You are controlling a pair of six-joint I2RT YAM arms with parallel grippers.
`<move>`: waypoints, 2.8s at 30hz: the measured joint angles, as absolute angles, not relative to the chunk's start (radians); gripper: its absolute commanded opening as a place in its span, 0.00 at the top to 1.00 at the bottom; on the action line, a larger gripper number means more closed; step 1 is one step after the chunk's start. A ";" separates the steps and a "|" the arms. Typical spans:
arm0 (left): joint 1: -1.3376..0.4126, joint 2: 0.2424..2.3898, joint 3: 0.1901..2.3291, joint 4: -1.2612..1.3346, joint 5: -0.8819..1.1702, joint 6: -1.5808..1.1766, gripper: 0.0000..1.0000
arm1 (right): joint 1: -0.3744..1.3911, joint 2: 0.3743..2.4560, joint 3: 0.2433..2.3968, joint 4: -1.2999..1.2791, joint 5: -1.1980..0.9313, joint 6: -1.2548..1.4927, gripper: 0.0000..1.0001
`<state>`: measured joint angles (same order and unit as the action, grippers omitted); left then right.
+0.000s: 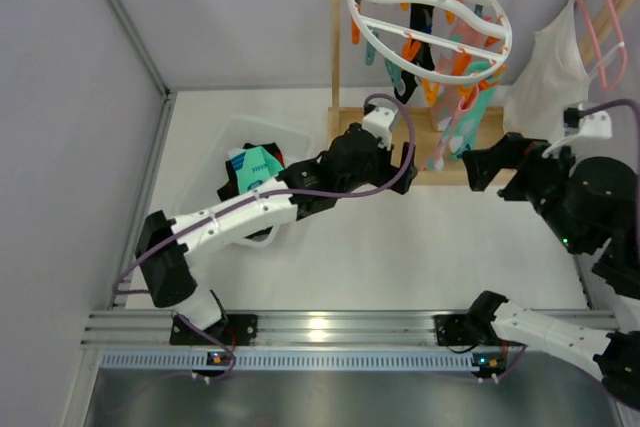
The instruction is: Remove the socks clipped to the hanger
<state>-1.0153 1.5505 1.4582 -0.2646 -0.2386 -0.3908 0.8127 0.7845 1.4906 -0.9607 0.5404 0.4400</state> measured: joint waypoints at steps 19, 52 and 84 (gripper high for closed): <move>-1.030 2.086 1.754 0.081 -0.184 -0.363 0.74 | 0.809 0.960 1.927 -1.276 0.645 0.394 0.06; -1.155 1.796 1.511 0.038 -0.480 -0.340 1.00 | 0.436 1.424 2.117 -1.114 0.316 0.227 0.39; -1.160 1.629 1.380 0.016 -0.443 -0.343 1.00 | 0.456 1.404 2.003 -1.030 0.398 0.169 0.85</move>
